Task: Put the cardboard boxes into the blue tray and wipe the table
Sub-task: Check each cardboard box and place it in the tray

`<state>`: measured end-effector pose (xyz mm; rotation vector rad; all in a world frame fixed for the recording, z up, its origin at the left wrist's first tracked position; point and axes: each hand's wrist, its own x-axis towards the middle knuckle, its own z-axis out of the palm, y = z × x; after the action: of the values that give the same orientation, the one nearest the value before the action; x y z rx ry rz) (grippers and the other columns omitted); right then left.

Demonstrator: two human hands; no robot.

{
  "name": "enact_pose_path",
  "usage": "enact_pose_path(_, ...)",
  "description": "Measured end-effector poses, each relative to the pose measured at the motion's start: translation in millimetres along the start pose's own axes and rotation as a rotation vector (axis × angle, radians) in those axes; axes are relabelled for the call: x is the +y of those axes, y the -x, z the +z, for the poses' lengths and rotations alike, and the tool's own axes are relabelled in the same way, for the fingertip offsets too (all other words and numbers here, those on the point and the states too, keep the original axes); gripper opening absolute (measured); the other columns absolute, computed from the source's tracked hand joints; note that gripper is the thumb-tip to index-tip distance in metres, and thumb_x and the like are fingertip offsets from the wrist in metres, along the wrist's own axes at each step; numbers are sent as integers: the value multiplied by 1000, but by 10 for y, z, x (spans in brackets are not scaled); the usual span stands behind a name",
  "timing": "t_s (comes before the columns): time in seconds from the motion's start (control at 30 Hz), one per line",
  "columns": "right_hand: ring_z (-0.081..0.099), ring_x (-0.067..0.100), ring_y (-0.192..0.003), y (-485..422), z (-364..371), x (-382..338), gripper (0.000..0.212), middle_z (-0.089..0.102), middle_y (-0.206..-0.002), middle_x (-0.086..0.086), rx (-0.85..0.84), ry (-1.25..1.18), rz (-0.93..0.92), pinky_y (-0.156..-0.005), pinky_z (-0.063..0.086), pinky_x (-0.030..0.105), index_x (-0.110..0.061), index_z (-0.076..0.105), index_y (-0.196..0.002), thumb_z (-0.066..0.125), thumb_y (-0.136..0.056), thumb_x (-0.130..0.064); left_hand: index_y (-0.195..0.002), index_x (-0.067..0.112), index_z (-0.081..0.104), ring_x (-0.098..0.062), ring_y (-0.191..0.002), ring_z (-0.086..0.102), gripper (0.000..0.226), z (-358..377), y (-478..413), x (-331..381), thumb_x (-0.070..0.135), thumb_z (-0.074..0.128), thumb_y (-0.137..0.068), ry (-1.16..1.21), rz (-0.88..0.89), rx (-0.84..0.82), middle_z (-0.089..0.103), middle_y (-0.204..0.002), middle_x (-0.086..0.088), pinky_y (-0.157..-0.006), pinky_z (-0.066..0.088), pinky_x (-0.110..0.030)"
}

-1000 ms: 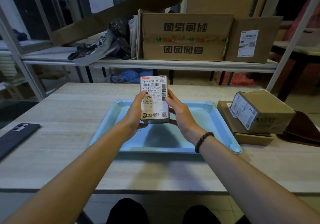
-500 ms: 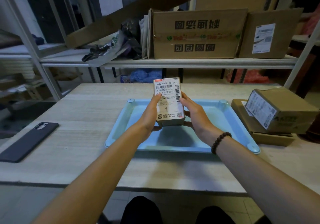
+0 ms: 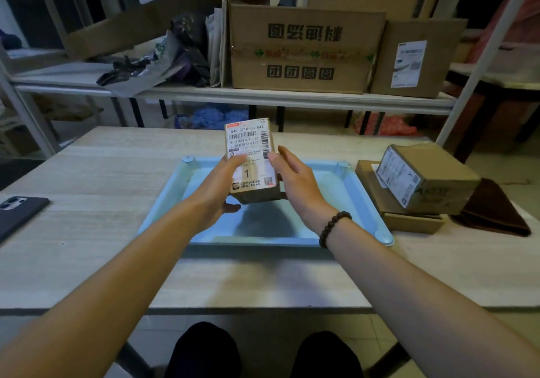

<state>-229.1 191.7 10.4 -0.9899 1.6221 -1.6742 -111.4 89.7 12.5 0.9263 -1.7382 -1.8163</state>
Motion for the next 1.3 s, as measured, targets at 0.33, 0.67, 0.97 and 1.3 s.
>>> enact_pose_path(0.33,59,-14,-110,2,33,12,31,64,-121,-31,40,-71,-119,-86,51,12,-34,56,-129,46,-106,-16,-131,27,33,-21,-106,65,78,-41,-24,174,31,84,-72,-42,189,229,59,-123,0,-78,62,-40)
enact_pose_path(0.67,69,18,-90,-134,141,90,30,68,-109,-6,-108,-238,256,-83,55,41,-26,63,-123,57,-98,-43,-115,20,63,-27,-94,69,31,-292,10,217,42,58,-93,115,-67,109,73,-108,-10,-78,55,-41)
enact_pose_path(0.97,45,17,-140,-124,-5,192,56,42,-156,-3,-62,150,177,-107,44,34,-25,38,-155,54,-102,-32,-150,33,33,-39,-130,35,65,-468,-264,324,49,52,-89,-1166,11,426,31,-152,-7,-101,34,-52)
enact_pose_path(1.3,42,19,-144,-71,-25,335,59,41,-158,4,-184,561,139,-118,35,36,-19,39,-155,55,-101,-36,-144,30,39,-38,-129,32,56,-296,-450,377,40,48,-89,-1312,-126,462,32,-147,-9,-95,32,-50)
